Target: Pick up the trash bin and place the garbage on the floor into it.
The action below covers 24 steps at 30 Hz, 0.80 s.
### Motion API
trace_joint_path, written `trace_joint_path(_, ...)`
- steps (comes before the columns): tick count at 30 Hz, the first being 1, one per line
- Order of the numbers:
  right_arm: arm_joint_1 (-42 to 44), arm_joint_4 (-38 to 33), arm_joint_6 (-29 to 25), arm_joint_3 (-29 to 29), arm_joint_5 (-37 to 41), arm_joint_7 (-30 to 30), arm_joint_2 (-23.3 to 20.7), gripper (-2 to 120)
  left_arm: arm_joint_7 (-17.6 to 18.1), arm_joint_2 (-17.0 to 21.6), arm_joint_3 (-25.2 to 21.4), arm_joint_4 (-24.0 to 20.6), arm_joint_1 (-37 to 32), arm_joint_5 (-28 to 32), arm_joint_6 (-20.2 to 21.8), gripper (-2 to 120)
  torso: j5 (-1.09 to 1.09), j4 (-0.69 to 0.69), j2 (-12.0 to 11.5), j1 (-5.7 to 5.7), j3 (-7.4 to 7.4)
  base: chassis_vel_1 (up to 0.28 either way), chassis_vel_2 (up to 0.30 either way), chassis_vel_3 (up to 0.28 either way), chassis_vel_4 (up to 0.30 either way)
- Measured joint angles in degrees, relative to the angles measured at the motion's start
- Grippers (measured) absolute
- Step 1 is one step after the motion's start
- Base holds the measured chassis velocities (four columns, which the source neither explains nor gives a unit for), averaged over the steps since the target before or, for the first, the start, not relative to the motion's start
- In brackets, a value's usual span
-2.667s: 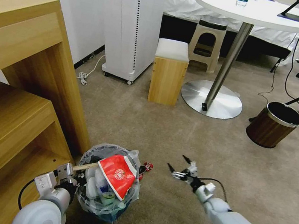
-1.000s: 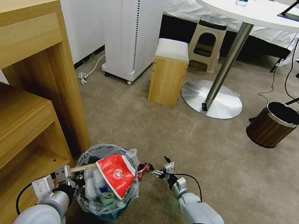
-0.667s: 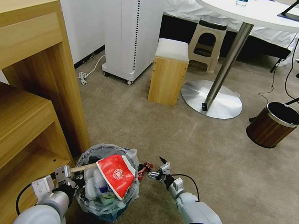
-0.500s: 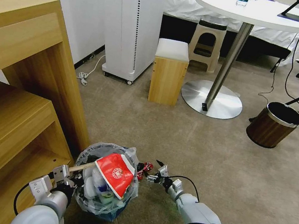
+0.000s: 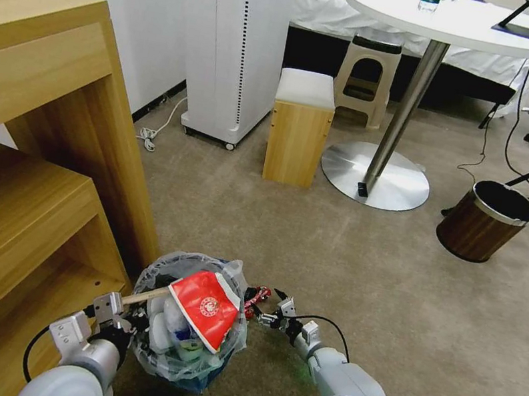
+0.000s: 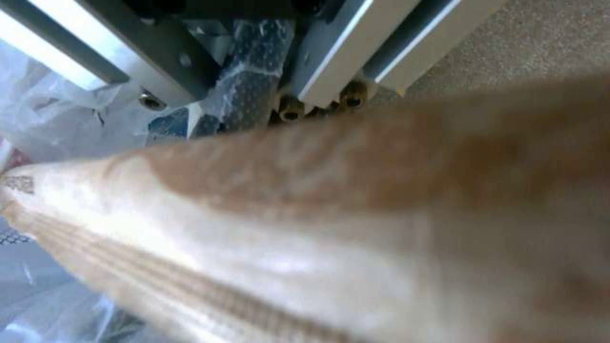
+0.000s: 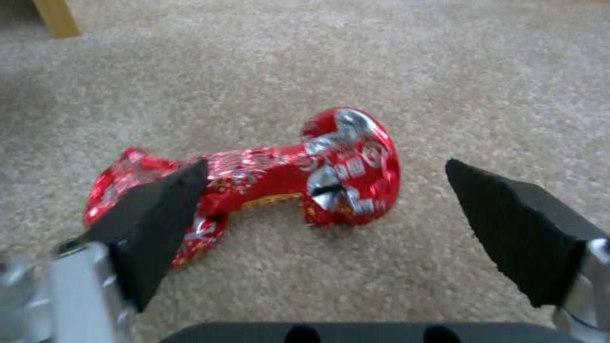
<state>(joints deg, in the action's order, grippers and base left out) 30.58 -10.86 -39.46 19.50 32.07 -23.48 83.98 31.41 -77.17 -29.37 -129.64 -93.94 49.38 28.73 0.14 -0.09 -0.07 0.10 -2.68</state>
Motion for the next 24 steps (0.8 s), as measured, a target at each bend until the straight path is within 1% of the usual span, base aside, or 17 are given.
trace_joint_path(1,0.07,-0.09,0.0,-0.02,0.01,0.18,-0.11,92,-0.08,-0.01,0.0,0.15,0.08,-0.08,-0.15,0,0.0,0.0,0.0,0.0,0.0,0.0,0.0,0.0,0.0)
trace_joint_path(2,0.15,-0.11,0.0,-0.03,0.03,0.34,-0.19,96,-0.13,-0.02,-0.01,0.29,0.14,-0.15,-0.27,0,-0.01,-0.01,0.0,0.0,0.0,0.0,0.0,0.0,0.0)
trace_joint_path(4,0.27,-0.12,-0.04,-0.05,0.06,0.45,-0.28,98,-0.19,-0.06,0.01,0.45,0.24,-0.23,-0.4,0,-0.02,-0.02,0.0,0.0,0.0,0.0,0.0,0.0,0.0)
trace_joint_path(7,0.54,-0.19,-0.23,-0.05,0.05,0.52,-0.3,96,-0.29,-0.17,0.07,0.57,0.29,-0.35,-0.47,0,-0.03,-0.02,0.0,0.0,0.0,0.0,0.0,0.0,0.0)
trace_joint_path(8,0.7,-0.31,-0.34,-0.05,0.04,0.56,-0.3,94,-0.34,-0.17,0.08,0.56,0.29,-0.37,-0.5,0,-0.02,-0.03,0.0,0.0,0.0,0.0,0.0,0.0,0.0)
trace_joint_path(9,0.86,-0.54,-0.44,-0.03,-0.02,0.62,-0.28,88,-0.36,-0.14,0.07,0.54,0.28,-0.37,-0.52,0,-0.02,-0.02,0.0,0.0,0.0,0.0,0.0,0.0,0.0)
trace_joint_path(10,0.91,-0.6,-0.52,-0.01,-0.08,0.63,-0.22,85,-0.36,-0.09,0.02,0.5,0.29,-0.37,-0.52,0,-0.01,-0.02,0.0,0.0,0.0,0.0,0.0,0.0,0.0)
trace_joint_path(11,0.91,-0.6,-0.52,-0.01,-0.08,0.63,-0.22,85,-0.36,-0.09,0.02,0.5,0.29,-0.37,-0.52,0,-0.01,-0.02,0.0,0.0,0.0,0.0,0.0,0.0,0.0)
trace_joint_path(12,0.95,-0.63,-0.67,-0.01,-0.12,0.64,-0.14,78,-0.37,-0.03,-0.05,0.48,0.26,-0.37,-0.56,0,-0.01,-0.01,0.0,0.0,0.0,0.0,0.0,0.0,0.0)
trace_joint_path(14,1.1,-0.63,-0.84,0.0,-0.17,0.67,-0.09,72,-0.46,-0.02,-0.1,0.49,0.18,-0.37,-0.67,0,-0.01,-0.01,0.0,0.0,0.0,0.0,0.0,0.0,0.0)
trace_joint_path(15,1.1,-0.63,-0.84,0.0,-0.17,0.67,-0.09,72,-0.46,-0.02,-0.1,0.49,0.18,-0.37,-0.67,0,-0.01,-0.01,0.0,0.0,0.0,0.0,0.0,0.0,0.0)
trace_joint_path(17,1.23,-0.54,-0.94,0.0,-0.19,0.72,-0.1,65,-0.69,-0.1,-0.11,0.69,0.14,-0.53,-0.86,0,-0.02,-0.02,0.0,0.0,0.0,0.0,0.0,0.0,0.0)
trace_joint_path(18,1.23,-0.54,-0.94,0.0,-0.19,0.72,-0.1,65,-0.69,-0.1,-0.11,0.69,0.14,-0.53,-0.86,0,-0.02,-0.02,0.0,0.0,0.0,0.0,0.0,0.0,0.0)
trace_joint_path(21,1.43,-0.49,-1.23,0.0,-0.39,0.73,-0.17,54,-0.75,0.1,-0.12,0.77,0.37,-0.52,-0.93,0,-0.02,-0.02,0.0,0.0,-0.01,0.0,0.0,0.0,0.0)
trace_joint_path(22,1.43,-0.49,-1.23,0.0,-0.39,0.73,-0.17,54,-0.75,0.1,-0.12,0.77,0.37,-0.52,-0.93,0,-0.02,-0.02,0.0,0.0,-0.01,0.0,0.0,0.0,0.0)
trace_joint_path(24,1.62,-0.53,-1.43,-0.06,-0.4,0.85,-0.26,46,-0.75,0.22,-0.13,0.97,0.65,-0.49,-0.94,0,-0.02,-0.02,0.0,0.0,-0.01,0.0,0.0,0.0,0.0)
